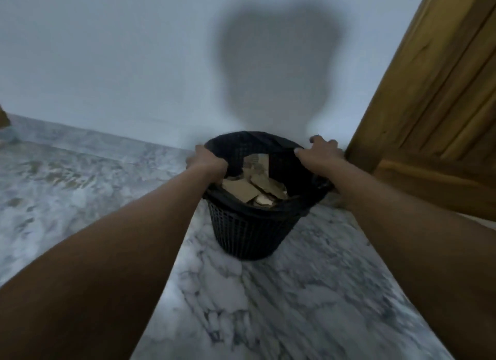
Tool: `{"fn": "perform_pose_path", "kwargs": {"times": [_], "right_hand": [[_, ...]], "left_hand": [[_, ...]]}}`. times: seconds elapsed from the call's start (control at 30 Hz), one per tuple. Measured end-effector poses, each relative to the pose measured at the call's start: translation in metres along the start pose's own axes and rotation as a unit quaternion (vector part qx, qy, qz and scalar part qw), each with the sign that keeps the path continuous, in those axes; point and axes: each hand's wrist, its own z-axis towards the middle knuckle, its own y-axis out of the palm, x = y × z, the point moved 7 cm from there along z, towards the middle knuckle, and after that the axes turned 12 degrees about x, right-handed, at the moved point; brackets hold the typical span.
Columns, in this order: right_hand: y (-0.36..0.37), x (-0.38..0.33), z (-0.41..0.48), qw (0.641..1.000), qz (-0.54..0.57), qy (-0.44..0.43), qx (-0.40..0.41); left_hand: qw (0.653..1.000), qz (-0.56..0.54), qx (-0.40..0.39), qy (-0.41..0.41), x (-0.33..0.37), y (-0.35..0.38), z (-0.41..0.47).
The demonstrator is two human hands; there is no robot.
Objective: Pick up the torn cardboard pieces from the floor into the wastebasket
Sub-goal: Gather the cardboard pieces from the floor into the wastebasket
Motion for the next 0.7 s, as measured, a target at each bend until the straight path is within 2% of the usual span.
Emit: {"fn": "perform_pose_path", "kwargs": {"times": [0.03,0.1,0.23,0.4,0.53,0.7], "right_hand": [[0.009,0.025,-0.002,0.999,-0.021,0.039,-0.03],[0.029,0.051,-0.009,0.993,0.03,0.077,-0.083],[0.041,0.034,-0.024,0.979,0.183,0.063,-0.066],[0.067,-0.04,-0.043,0.96,0.255,0.026,-0.112],[0.097,-0.116,-0.07,0.959,0.249,0.016,-0.132],[0.15,-0.251,-0.14,0.929,0.278,-0.049,-0.237]], "left_hand": [[0.999,-0.019,-0.026,-0.022,-0.012,0.006,-0.003],[0.999,-0.039,-0.014,-0.028,-0.025,0.004,-0.003],[0.997,-0.069,0.022,-0.04,-0.039,-0.019,0.002],[0.989,-0.118,0.072,-0.05,-0.077,-0.097,0.009],[0.982,-0.133,0.123,-0.059,-0.118,-0.182,0.005],[0.951,-0.156,0.242,-0.115,-0.198,-0.304,-0.02]]}}
